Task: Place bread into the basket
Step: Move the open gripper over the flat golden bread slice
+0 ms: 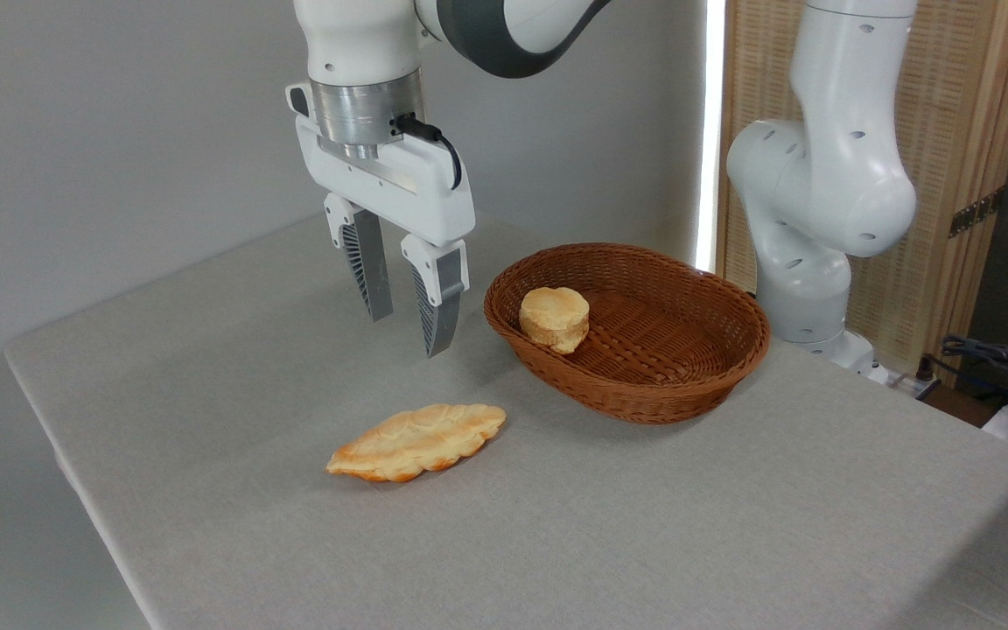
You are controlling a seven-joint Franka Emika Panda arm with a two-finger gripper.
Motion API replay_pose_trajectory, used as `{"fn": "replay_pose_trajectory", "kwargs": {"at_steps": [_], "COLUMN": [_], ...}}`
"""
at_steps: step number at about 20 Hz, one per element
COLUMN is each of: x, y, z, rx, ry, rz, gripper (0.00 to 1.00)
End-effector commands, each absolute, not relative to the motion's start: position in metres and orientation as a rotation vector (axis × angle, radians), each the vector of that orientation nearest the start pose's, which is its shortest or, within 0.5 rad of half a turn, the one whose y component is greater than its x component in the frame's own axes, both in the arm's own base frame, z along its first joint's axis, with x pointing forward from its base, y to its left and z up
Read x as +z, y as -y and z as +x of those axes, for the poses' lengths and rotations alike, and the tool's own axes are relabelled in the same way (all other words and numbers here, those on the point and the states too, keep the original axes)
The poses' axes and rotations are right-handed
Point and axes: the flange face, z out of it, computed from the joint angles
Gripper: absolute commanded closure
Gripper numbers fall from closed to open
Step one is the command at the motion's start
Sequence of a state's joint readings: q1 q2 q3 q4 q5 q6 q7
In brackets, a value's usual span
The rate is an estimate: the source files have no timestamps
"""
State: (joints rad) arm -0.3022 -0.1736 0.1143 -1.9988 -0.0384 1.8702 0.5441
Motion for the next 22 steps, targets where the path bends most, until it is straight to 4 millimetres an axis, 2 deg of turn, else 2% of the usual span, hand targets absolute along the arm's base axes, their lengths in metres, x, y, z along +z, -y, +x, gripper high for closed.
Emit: {"fn": "replay_pose_trajectory", "kwargs": {"at_steps": [1,9,22], "x": [0.538,0.533,0.501], "y": [0.103,0.108,0.114], "z": [0.506,0.507,0.523], "rx": [-0.062,-0.049,-0.060], "ry": [-1.161,-1.173,-1.167], "rz": [-2.980,-2.977,-2.970], "gripper": [0.00,0.00,0.00]}}
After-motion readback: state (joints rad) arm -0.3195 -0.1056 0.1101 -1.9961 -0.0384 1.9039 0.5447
